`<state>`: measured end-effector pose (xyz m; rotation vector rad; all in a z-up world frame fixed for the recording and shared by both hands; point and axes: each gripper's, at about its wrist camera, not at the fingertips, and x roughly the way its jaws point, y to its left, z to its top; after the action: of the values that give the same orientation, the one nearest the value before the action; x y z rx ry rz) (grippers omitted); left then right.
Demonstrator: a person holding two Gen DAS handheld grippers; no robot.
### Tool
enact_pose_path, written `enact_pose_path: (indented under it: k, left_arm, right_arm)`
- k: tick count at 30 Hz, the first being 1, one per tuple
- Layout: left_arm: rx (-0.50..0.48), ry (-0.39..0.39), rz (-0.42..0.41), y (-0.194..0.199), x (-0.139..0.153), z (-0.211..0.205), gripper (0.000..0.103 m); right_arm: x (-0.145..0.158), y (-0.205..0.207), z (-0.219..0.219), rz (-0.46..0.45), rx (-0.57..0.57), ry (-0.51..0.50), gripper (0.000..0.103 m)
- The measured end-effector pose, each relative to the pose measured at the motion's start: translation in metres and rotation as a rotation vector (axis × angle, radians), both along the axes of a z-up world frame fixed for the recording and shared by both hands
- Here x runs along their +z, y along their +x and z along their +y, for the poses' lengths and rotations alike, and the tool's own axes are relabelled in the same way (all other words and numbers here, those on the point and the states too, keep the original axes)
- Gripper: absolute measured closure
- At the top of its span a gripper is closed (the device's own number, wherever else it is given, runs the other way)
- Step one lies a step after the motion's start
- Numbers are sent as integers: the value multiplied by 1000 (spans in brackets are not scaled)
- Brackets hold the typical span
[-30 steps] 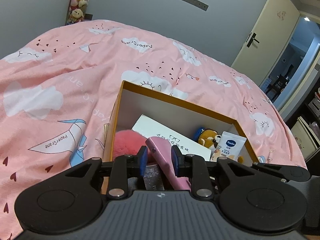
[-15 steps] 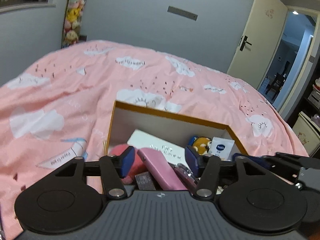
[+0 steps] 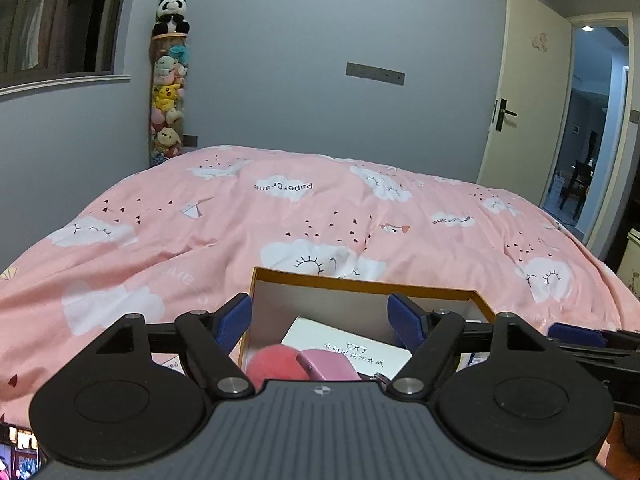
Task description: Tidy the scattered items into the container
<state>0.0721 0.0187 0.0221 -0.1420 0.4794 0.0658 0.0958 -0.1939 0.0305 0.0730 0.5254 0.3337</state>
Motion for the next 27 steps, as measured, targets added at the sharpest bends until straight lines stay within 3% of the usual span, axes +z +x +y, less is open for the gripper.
enact_pose_path:
  k: [11, 27]
  left_arm:
    - [-19, -17, 116, 9, -29, -3, 14]
    - [-12, 40, 185, 12, -47, -10, 13]
  right_arm:
    - [-28, -4, 1, 59, -38, -7, 23]
    - [-49, -3, 5, 104, -44, -58, 22]
